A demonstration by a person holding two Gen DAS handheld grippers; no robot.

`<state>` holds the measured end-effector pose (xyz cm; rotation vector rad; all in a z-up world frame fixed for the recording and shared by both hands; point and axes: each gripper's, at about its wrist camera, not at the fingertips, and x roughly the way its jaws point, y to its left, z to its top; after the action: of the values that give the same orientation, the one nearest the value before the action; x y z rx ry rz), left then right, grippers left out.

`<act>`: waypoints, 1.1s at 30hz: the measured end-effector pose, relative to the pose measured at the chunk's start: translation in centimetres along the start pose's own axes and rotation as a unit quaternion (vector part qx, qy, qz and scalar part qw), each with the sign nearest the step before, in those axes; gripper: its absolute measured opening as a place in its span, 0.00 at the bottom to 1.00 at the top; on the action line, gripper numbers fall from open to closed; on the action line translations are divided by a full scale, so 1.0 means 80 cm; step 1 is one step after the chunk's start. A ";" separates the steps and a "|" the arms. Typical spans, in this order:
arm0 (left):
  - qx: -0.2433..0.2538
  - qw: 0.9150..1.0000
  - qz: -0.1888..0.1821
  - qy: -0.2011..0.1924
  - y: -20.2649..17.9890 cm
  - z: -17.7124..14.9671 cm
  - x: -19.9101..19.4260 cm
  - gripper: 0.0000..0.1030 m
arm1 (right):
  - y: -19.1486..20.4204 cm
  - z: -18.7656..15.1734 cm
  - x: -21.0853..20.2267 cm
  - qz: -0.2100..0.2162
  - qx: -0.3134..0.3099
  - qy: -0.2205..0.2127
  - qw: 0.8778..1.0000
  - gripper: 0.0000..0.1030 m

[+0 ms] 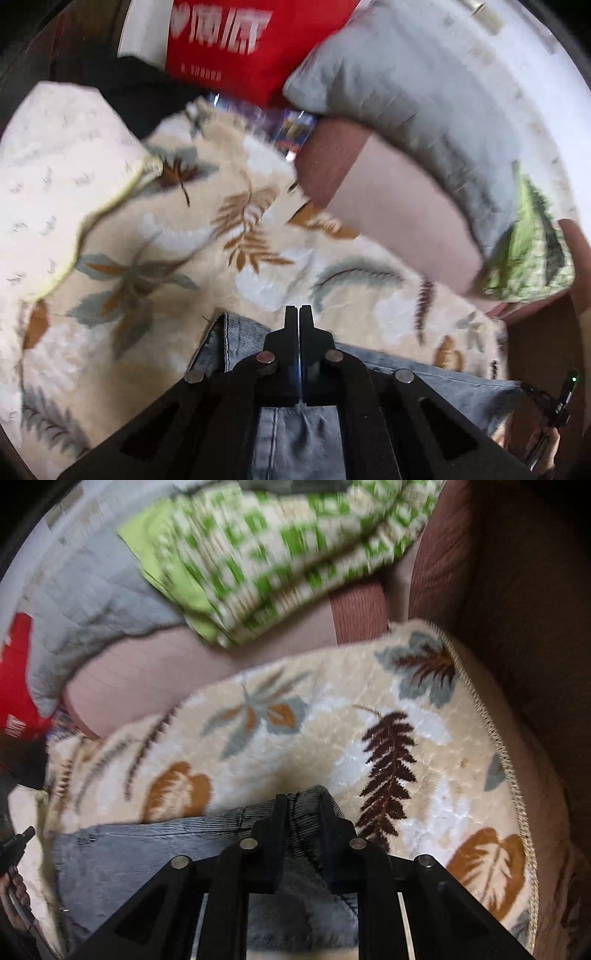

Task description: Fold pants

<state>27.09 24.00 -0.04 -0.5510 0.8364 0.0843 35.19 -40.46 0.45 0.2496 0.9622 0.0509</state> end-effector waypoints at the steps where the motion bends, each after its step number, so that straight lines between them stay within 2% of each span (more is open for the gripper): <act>1: 0.000 1.000 -0.007 0.000 0.000 -0.002 -0.009 0.00 | 0.003 -0.001 -0.012 0.003 -0.003 -0.001 1.000 0.16; 3: -0.021 0.999 -0.027 0.007 0.007 -0.006 -0.020 0.00 | 0.007 -0.010 -0.022 0.005 -0.008 0.001 1.000 0.16; 4: -0.032 0.998 -0.039 0.025 0.014 -0.009 -0.015 0.02 | 0.007 -0.015 -0.022 0.002 -0.009 0.006 1.000 0.16; 5: -0.042 0.996 -0.051 0.056 0.022 -0.012 -0.004 0.11 | 0.007 -0.018 -0.019 0.000 -0.007 0.011 1.000 0.16; 6: -0.050 0.995 -0.047 0.067 0.028 -0.016 0.004 0.25 | 0.004 -0.021 -0.014 -0.001 -0.002 0.015 1.000 0.16; 7: -0.053 0.995 -0.039 0.077 0.035 -0.018 0.015 0.30 | 0.001 -0.024 -0.009 -0.002 0.001 0.018 1.000 0.16; 11: -0.062 0.991 -0.025 0.117 0.050 -0.014 0.075 0.34 | -0.005 -0.021 0.014 -0.005 0.003 0.024 1.000 0.16; 16: -0.068 0.987 0.007 0.145 0.060 -0.012 0.128 0.34 | -0.016 -0.016 0.038 -0.003 0.005 0.032 0.999 0.16; 19: -0.076 0.987 0.021 0.141 0.067 -0.011 0.127 0.38 | -0.019 -0.015 0.045 0.002 0.005 0.032 0.999 0.16; 21: -0.068 0.988 0.035 0.133 0.068 -0.008 0.119 0.46 | -0.018 -0.015 0.046 0.004 0.001 0.032 0.999 0.17; 24: -0.063 0.991 0.053 0.107 0.072 0.000 0.105 0.51 | -0.015 -0.013 0.046 0.009 -0.003 0.030 0.999 0.16; 29: -0.059 0.985 0.047 0.154 0.065 -0.006 0.147 0.51 | -0.016 -0.014 0.050 0.008 -0.002 0.034 0.999 0.17; 32: -0.069 0.986 0.048 0.145 0.064 -0.008 0.156 0.47 | -0.020 -0.017 0.056 0.007 0.001 0.039 0.999 0.17; 33: -0.069 0.986 0.049 0.141 0.063 -0.007 0.156 0.19 | -0.021 -0.017 0.057 0.007 0.001 0.041 0.999 0.17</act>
<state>33.71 26.26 -11.51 -0.6605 1.1408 0.1577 36.60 -41.15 -4.38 0.2565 1.0415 0.0730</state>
